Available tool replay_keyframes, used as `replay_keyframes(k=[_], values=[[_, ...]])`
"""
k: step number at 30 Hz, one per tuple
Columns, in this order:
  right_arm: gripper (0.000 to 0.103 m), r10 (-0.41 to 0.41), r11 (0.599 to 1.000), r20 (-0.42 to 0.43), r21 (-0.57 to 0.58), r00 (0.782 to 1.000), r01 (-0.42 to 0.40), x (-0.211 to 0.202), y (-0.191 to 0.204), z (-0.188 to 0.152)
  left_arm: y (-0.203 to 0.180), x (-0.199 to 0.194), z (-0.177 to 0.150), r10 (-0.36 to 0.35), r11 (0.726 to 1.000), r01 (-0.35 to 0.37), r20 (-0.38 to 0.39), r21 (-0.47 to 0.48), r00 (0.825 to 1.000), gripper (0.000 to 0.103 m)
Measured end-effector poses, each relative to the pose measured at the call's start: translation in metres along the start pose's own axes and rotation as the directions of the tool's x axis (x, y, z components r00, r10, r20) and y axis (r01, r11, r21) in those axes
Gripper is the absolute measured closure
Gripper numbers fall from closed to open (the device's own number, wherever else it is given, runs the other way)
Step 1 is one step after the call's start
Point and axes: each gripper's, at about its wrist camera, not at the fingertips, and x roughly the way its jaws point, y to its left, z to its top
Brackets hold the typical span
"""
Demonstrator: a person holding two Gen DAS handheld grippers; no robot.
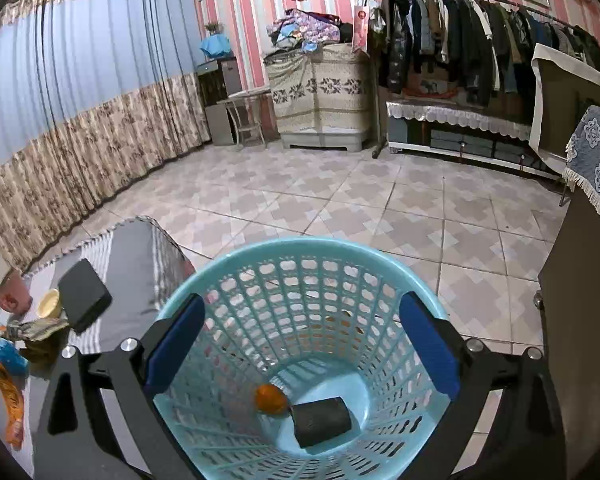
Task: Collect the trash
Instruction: 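Move both tools back over the striped mat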
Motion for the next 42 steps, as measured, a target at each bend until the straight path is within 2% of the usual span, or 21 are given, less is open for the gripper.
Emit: replay_keyframes(k=[5,8,12,16,20,24,28,34,37,40,42], values=[[0.007,0.028,0.999,0.025,-0.023,0.999,-0.027,-0.018,0.018,-0.007,0.038,-0.022,-0.012,0.046,0.996,-0.046,-0.005,-0.077,0.999,0.005],[0.007,0.053,0.997,0.043,-0.059,0.998,-0.05,-0.031,0.036,-0.011,0.052,-0.037,-0.019,0.078,0.993,-0.077,0.005,-0.086,0.997,0.005],[0.007,0.107,0.99,0.038,-0.095,0.994,-0.103,-0.04,0.059,-0.019,0.068,-0.06,-0.03,0.13,0.988,-0.128,0.018,-0.091,0.991,0.005],[0.007,0.146,0.982,0.017,-0.127,0.989,-0.143,-0.047,0.081,-0.028,0.09,-0.075,-0.041,0.209,0.971,-0.208,-0.007,-0.117,0.978,0.005],[0.007,0.181,0.974,0.009,-0.14,0.983,-0.178,-0.055,0.101,-0.036,0.11,-0.089,-0.053,0.232,0.962,-0.233,-0.024,-0.144,0.972,0.005],[0.007,0.231,0.968,-0.003,-0.102,0.973,-0.23,-0.063,0.115,-0.044,0.136,-0.111,-0.065,0.256,0.949,-0.25,0.009,-0.191,0.967,0.005],[0.007,0.242,0.963,-0.005,-0.119,0.97,-0.241,-0.07,0.134,-0.052,0.153,-0.128,-0.075,0.301,0.94,-0.291,0.032,-0.18,0.953,0.005],[0.007,0.213,0.963,0.025,-0.175,0.977,-0.205,-0.081,0.155,-0.059,0.177,-0.15,-0.095,0.368,0.917,-0.351,0.059,-0.191,0.928,0.005],[0.007,0.219,0.961,0.022,-0.18,0.975,-0.212,-0.084,0.161,-0.062,0.189,-0.151,-0.106,0.363,0.915,-0.355,0.008,-0.194,0.932,0.005],[0.007,0.239,0.952,-0.005,-0.198,0.971,-0.235,-0.083,0.169,-0.067,0.192,-0.147,-0.113,0.38,0.909,-0.378,-0.025,-0.178,0.925,0.005],[0.007,0.242,0.947,-0.03,-0.209,0.97,-0.243,-0.078,0.176,-0.071,0.193,-0.143,-0.12,0.374,0.91,-0.377,-0.052,-0.174,0.926,0.005]])
